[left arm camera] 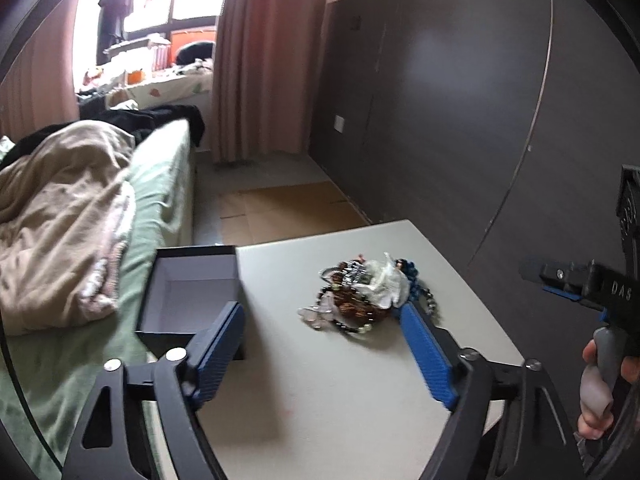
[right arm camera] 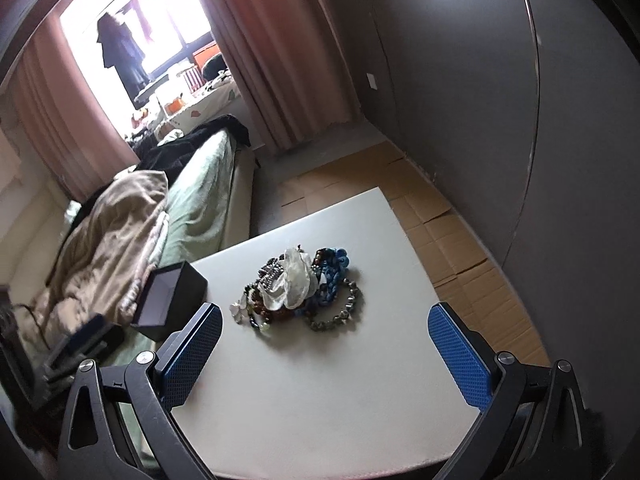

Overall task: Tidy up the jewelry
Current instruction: 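Close the right gripper on the blue beaded bracelet while the left grips the white flower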

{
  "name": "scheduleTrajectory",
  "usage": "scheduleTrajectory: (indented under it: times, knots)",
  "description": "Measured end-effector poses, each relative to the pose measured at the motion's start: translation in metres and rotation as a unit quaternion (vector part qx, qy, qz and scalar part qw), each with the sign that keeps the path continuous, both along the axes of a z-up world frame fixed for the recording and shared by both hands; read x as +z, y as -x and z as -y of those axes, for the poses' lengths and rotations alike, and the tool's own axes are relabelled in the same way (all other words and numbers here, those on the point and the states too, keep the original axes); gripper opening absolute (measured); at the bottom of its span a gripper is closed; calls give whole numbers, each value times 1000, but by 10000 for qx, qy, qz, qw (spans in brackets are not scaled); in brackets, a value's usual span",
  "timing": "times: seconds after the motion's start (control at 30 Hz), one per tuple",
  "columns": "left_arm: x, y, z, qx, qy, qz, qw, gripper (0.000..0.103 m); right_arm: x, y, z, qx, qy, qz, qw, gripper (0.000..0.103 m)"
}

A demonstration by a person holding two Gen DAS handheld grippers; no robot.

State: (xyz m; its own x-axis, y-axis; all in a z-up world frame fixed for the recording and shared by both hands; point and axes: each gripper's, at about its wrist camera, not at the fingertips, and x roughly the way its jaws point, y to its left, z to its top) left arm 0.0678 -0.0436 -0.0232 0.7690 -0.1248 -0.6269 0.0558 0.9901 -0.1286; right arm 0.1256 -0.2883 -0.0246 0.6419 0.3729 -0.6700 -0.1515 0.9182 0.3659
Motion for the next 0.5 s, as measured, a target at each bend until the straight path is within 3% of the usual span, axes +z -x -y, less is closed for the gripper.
scheduleTrajectory:
  times: [0.3,0.5]
  knots:
    - [-24,-31,28,-275,239,-382,9986,56,-12,-22,-1,-3,-384,-262,9989,89]
    - [-37,-62,35,-378,590,-722,9949,53,-23,-42,7,-141,-607,-515,9967,84]
